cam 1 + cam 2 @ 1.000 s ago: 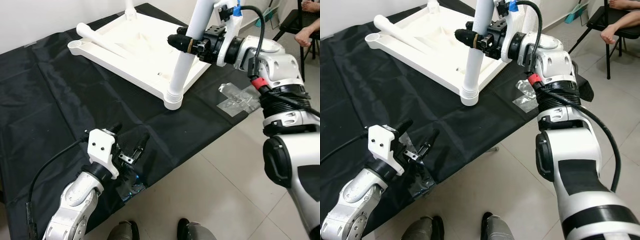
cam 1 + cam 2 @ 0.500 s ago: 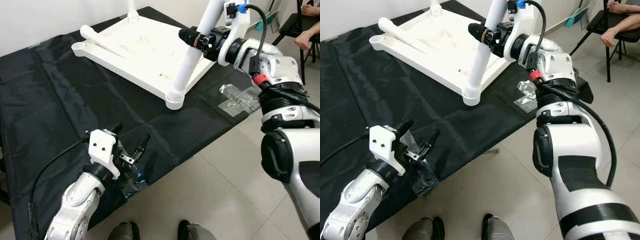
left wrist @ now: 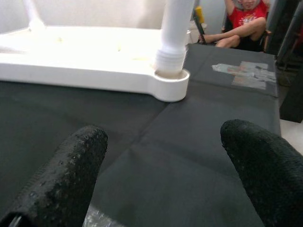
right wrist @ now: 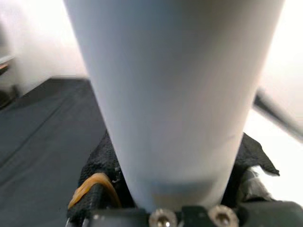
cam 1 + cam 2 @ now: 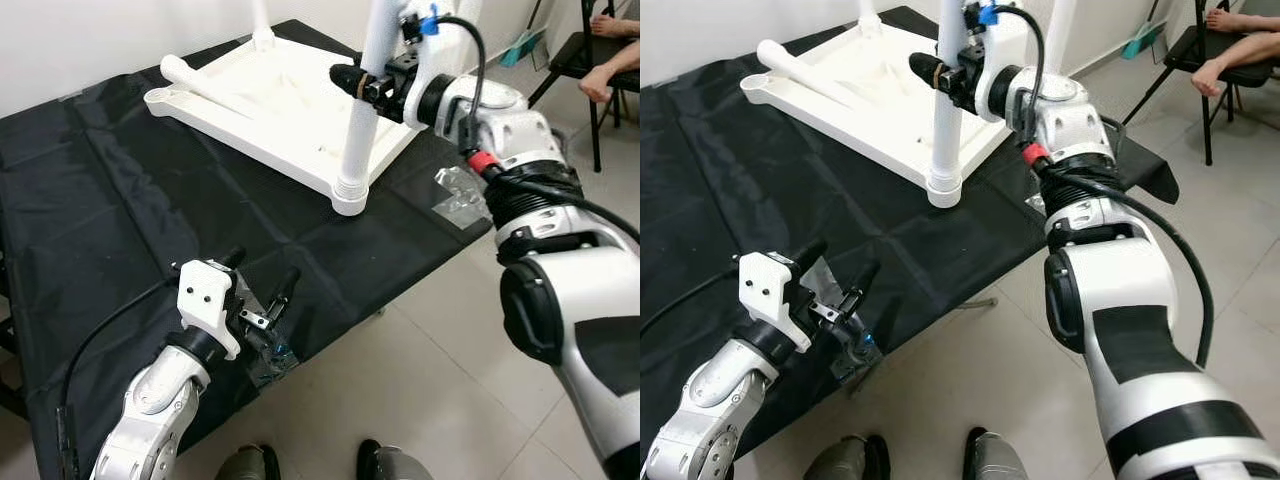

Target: Building children table

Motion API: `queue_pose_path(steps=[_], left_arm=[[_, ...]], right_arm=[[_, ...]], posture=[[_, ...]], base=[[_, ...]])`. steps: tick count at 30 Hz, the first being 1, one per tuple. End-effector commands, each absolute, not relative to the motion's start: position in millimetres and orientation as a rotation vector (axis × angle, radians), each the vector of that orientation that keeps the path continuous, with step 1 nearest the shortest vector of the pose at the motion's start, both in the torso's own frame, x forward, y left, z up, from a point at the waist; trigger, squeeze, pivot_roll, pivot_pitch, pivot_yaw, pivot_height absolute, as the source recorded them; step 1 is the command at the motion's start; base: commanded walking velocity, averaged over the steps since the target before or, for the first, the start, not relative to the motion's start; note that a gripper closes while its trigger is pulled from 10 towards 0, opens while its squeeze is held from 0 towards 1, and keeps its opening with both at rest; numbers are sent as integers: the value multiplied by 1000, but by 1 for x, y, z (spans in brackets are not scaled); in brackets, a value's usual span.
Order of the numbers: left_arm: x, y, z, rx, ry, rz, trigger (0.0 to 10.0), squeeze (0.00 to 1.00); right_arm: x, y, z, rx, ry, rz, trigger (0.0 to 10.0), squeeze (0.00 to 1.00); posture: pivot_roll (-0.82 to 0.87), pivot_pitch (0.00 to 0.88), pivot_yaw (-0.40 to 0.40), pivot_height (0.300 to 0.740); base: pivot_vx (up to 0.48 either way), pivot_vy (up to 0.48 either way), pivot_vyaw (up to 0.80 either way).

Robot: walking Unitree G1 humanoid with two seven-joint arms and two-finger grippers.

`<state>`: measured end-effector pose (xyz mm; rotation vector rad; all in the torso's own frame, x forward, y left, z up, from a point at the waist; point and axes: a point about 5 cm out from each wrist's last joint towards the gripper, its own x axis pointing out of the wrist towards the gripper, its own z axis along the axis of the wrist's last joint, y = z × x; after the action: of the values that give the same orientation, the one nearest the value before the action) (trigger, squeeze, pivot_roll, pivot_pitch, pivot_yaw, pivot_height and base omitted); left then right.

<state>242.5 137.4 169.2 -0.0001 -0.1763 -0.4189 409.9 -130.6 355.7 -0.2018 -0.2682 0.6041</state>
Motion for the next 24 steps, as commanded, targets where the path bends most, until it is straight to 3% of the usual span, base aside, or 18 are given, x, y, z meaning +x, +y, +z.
queue_pose_path(steps=[1, 8, 10, 16, 18, 24], left_arm=[[244, 144, 176, -7, -175, -369, 10000, 0], [254, 151, 196, -21, -207, -316, 10000, 0], [257, 145, 206, -2, -240, -323, 10000, 0], [259, 142, 211, 12, -254, -325, 10000, 0], [261, 144, 221, -15, -292, -301, 10000, 0], [263, 145, 221, -31, -282, -290, 10000, 0]], right_arm=[[399, -146, 385, -220, -438, 542, 10000, 0], [374, -175, 421, -187, -604, 468, 10000, 0], [366, -165, 410, -129, -609, 508, 10000, 0], [360, -155, 394, -96, -609, 546, 10000, 0], [352, -137, 352, 11, -553, 573, 10000, 0], [344, -126, 338, 31, -509, 597, 10000, 0]], posture=[[3, 217, -12, 740], [-6, 185, -13, 740], [0, 145, -19, 740], [7, 133, -24, 740], [11, 108, -25, 740], [2, 98, -19, 740]], base=[[0, 0, 0], [0, 0, 0], [0, 0, 0], [0, 0, 0], [337, 0, 694], [371, 0, 347]])
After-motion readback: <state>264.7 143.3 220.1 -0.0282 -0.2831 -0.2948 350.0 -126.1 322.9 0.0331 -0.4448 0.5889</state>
